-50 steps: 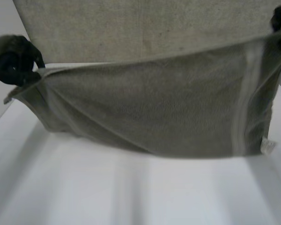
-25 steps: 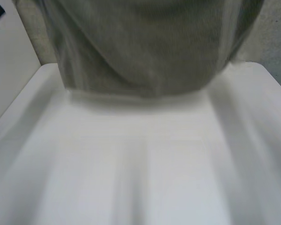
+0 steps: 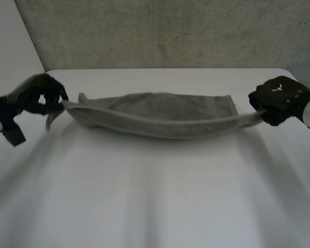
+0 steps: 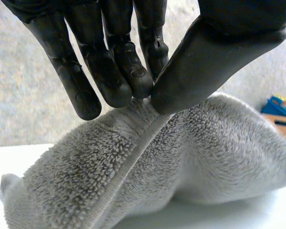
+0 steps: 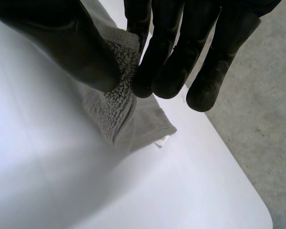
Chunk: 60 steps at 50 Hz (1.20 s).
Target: Fold the towel.
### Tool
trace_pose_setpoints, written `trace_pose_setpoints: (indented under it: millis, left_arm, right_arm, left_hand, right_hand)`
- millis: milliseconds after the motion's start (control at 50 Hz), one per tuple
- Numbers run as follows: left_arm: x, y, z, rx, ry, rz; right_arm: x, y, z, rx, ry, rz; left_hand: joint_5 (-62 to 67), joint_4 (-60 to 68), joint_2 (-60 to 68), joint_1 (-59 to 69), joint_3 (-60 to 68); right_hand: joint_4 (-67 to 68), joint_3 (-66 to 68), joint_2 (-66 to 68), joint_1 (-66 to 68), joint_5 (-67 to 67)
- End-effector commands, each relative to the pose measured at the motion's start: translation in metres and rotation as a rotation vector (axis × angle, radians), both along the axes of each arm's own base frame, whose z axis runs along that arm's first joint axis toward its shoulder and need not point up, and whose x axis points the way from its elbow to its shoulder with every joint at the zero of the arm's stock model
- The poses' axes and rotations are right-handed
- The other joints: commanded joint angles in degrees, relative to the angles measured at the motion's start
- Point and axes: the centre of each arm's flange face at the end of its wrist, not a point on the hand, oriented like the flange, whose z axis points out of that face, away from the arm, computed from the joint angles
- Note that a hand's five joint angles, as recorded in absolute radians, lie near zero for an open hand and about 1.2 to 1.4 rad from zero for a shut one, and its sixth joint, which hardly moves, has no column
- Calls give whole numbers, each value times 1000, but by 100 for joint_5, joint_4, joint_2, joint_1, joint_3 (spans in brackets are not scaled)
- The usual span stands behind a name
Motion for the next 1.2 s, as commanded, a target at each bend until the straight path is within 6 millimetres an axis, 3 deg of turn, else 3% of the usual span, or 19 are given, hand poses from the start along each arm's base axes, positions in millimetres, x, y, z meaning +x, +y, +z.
trace_pose_setpoints:
  millis: [20, 60, 120, 240, 360, 400, 480, 520, 580, 620, 700, 860, 900, 940, 1040, 1200]
  left_arm:
    - [5, 41, 23, 16, -55, -27]
    - [14, 50, 40, -21, -58, -10]
    - [22, 56, 55, -70, -65, 10]
    - [23, 58, 60, -76, -56, 11]
    - [18, 53, 43, -23, -36, -9]
    - [1, 49, 27, 6, -31, -77]
    - [-14, 42, 9, 33, -34, -118]
    - [-15, 26, -4, 53, -47, -82]
    - [-16, 17, -12, 69, -53, -62]
    - [-11, -3, -23, 86, -70, -1]
    - [-14, -13, -26, 91, -79, 15]
    - [-22, 1, -5, 84, -86, -3]
    - [-21, 4, 4, 59, -88, 0]
    - [-19, 6, 26, -6, -92, 13]
    - [-21, 6, 49, -79, -95, 16]
    - [-27, 16, 41, -17, -96, -7]
  right_arm:
    - [-21, 24, 35, -91, -40, -32]
    - [-33, 30, 61, -148, -107, -70]
    - [-47, 29, 78, -177, -173, -103]
    - [-55, 23, 90, -177, -233, -83]
    - [-56, 4, 61, -78, -249, -85]
    - [-54, -5, 50, -45, -248, -98]
    - [-39, -12, 38, -12, -238, -84]
    - [-27, -20, 25, 14, -220, -81]
    - [-24, -24, 20, 24, -214, -87]
    - [-23, -33, 13, 34, -207, -103]
    - [-20, -37, 9, 42, -211, -102]
    - [-10, -29, 15, 37, -216, -72]
    - [-9, -27, 21, 22, -217, -69]
    - [-8, -22, 35, -18, -221, -61]
    - [-6, -20, 56, -58, -265, -69]
    - [-6, -18, 52, -29, -286, -84]
  left_hand:
    - [404, 199, 218, 821, 308]
    - [404, 199, 218, 821, 308]
    - [404, 199, 218, 821, 308]
    - [404, 199, 218, 821, 308]
    - [404, 199, 218, 821, 308]
    - [404, 199, 218, 821, 308]
    - [404, 199, 218, 821, 308]
    - [404, 199, 218, 821, 308]
    - [404, 199, 218, 821, 308]
    - [404, 199, 218, 821, 308]
    - [404, 199, 218, 821, 308]
    - [404, 199, 218, 821, 308]
    - [404, 199, 218, 821, 308]
    - [404, 199, 218, 821, 308]
    - [404, 199, 218, 821, 308]
    - [404, 199, 218, 821, 308]
  right_hand:
    - [331, 285, 323, 483, 344]
    - [331, 285, 323, 483, 344]
    - [331, 285, 323, 483, 344]
    - [331, 285, 323, 483, 344]
    - [331, 285, 323, 483, 344]
    - [331, 285, 323, 483, 344]
    - [331, 285, 323, 483, 344]
    - [331, 285, 323, 483, 344]
    - [331, 285, 323, 483, 344]
    - [331, 285, 323, 483, 344]
    - [331, 285, 323, 483, 344]
    - [331, 285, 323, 483, 344]
    - [331, 285, 323, 483, 344]
    - [331, 285, 323, 483, 344]
    - [331, 285, 323, 483, 344]
    - [331, 285, 323, 483, 344]
